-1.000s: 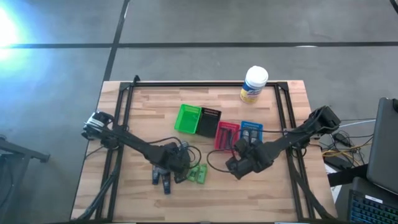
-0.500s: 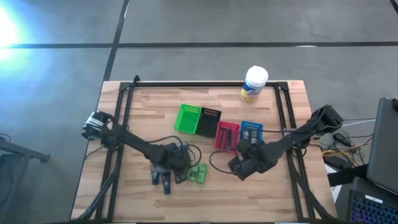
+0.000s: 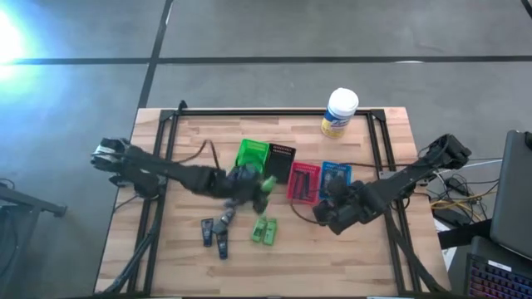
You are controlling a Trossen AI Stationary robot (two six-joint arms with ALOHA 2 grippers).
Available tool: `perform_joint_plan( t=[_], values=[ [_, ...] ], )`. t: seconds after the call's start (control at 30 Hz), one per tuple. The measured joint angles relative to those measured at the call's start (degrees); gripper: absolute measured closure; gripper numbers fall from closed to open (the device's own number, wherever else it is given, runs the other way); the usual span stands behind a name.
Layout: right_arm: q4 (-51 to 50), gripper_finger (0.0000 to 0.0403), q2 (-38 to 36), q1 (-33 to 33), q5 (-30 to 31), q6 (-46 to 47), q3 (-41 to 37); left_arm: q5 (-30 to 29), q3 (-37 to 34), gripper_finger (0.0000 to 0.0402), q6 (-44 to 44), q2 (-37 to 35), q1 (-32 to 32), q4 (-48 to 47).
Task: Pick & Place Travel size toiletries
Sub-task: Put the shampoo into the black bin
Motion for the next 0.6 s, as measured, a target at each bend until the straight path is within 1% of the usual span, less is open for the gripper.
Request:
perform_joint_plan(
  t=[0.07,0.2,0.3,0.47,0.6],
  values=[
    [-1.0,0.0145,-1.9,0.2,2.3,2.1,0.0,2.8,-0.2,0.0289,0.0,1.2,4.4,2.5],
    [-3.0,0.0153,-5.2,0.3,6.5,5.6,0.0,8.0,-0.5,0.0289,-0.6,5.6,12.8,3.2],
    [-4.2,0.0154,-6.9,0.0,7.0,8.5,0.0,10.7,-0.2,0.0287,-1.2,7.8,17.2,4.1],
    [-4.3,0.0143,-7.9,0.0,7.2,10.1,0.0,11.1,1.7,0.0272,0.6,10.6,20.3,4.7],
    [-4.4,0.0128,-6.8,0.0,7.2,12.5,0.0,11.1,3.8,0.0236,2.4,13.0,20.6,5.1]
  ],
)
